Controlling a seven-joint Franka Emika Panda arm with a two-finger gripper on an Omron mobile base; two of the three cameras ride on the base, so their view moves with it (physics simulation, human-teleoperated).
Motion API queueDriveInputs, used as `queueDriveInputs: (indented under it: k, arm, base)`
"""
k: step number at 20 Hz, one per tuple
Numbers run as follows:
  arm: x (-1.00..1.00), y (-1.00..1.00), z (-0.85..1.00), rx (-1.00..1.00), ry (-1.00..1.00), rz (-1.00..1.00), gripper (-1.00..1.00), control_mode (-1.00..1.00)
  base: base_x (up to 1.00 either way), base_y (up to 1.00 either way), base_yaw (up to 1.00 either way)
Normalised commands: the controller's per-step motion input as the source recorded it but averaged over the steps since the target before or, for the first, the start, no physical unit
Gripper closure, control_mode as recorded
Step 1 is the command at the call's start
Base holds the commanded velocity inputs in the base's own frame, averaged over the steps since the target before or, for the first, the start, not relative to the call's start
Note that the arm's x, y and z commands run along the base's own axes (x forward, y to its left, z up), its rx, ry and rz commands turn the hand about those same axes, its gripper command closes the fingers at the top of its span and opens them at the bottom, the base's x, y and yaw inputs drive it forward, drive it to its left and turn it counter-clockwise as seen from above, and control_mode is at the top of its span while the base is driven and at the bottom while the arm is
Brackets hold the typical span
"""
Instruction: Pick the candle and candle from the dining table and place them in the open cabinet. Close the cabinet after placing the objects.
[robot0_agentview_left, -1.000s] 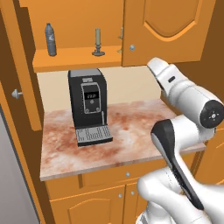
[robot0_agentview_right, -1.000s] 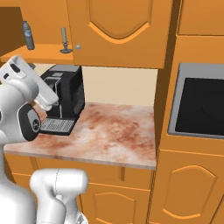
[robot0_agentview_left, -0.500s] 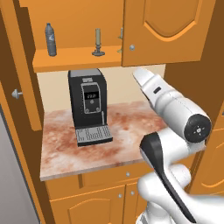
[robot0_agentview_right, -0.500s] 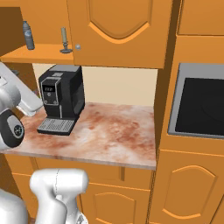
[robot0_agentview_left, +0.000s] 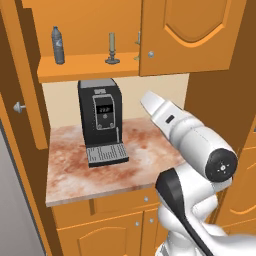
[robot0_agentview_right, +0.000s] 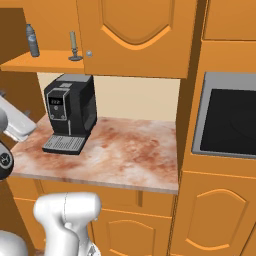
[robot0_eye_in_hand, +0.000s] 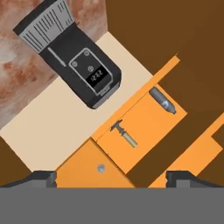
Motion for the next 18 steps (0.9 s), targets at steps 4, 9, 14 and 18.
queueDriveInputs:
  k: [4, 9, 14, 18]
  arm:
    - [-0.12, 0.03, -0.18, -0.07, 0.00, 0.05, -1.00, -1.00]
    - [-0.29, 0.07, -0.16, -0.07, -0.02, 0.04, -1.00, -1.00]
    - [-0.16, 0.14, -0.20, -0.08, 0.00, 0.03, -1.00, -1.00]
    - [-0.18, 0.18, -0.23, -0.10, -0.02, 0.03, -1.00, -1.00]
  base:
    - [0.00, 0.00, 0.00]
    - [0.00, 0.00, 0.00]
    - [0.00, 0.00, 0.00]
    - [0.00, 0.00, 0.00]
